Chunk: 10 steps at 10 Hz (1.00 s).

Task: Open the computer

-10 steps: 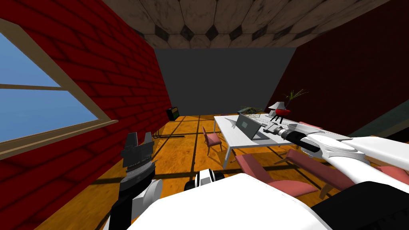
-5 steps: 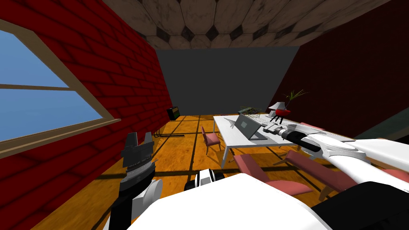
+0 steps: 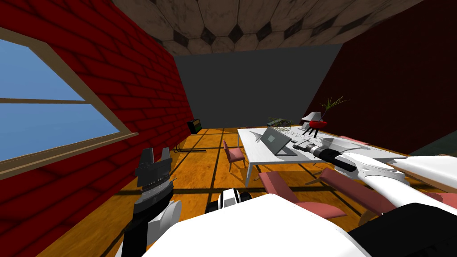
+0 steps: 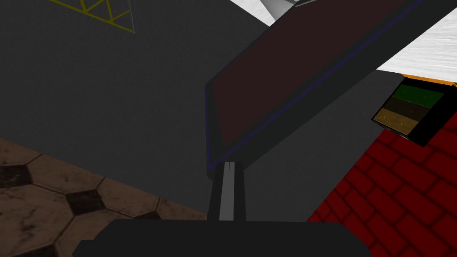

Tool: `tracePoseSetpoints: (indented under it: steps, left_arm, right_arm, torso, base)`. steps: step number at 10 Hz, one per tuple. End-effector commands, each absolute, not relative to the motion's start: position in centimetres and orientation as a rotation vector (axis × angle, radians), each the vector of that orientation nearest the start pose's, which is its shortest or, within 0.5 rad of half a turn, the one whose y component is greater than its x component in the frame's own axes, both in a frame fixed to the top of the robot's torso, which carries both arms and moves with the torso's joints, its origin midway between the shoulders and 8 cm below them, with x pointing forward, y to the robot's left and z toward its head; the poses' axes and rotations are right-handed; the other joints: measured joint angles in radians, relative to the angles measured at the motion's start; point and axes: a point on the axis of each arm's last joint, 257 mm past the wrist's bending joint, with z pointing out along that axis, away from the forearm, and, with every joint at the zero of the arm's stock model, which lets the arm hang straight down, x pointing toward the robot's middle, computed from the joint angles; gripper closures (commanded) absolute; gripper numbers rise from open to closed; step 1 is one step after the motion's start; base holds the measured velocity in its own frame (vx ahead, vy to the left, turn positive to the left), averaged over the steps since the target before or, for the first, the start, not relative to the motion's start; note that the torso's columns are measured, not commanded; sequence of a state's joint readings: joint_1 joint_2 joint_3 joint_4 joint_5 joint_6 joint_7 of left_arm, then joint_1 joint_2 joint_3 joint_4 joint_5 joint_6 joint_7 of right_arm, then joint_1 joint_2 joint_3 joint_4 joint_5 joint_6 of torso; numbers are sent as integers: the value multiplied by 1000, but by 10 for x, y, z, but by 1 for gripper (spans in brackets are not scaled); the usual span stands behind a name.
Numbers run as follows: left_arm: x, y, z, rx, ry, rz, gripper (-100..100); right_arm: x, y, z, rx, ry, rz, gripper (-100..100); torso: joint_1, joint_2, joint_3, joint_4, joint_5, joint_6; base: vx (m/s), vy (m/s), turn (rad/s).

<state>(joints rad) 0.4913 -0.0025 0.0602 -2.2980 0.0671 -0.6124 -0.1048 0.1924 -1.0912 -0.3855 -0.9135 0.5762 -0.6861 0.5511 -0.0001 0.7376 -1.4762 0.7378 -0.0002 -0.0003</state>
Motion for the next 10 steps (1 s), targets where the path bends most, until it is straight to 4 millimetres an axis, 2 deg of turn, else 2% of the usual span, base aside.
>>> tracePoseSetpoints:
  steps: [1,5,6,7,10]
  left_arm:
    - [314,301,56,-546,493,-1214,0]
    - [314,301,56,-546,493,-1214,0]
    - [314,301,56,-546,493,-1214,0]
    - [314,301,56,-546,493,-1214,0]
    - [314,301,56,-546,493,-1214,0]
  right_arm:
    - [392,-702,-149,-262,1748,-397,100]
    - [389,-696,-171,-117,1761,-269,100]
    - [388,-697,-167,-143,1759,-291,100]
    - [385,-703,-165,-155,1758,-327,-100]
    - [379,-713,-162,-181,1756,-393,-100]
  torso:
    - [1,1,0,0,1,0]
    - [0,0,0,0,0,0]
    - [-1,0,0,0,0,0]
    - [3,-1,-1,0,1,0]
    - [2,1,0,0,1,0]
  base:
    - [-42,-110,60]
    - [-45,-127,61]
    - [-18,-68,10]
    - [-28,-19,79]
    - [-40,0,91]
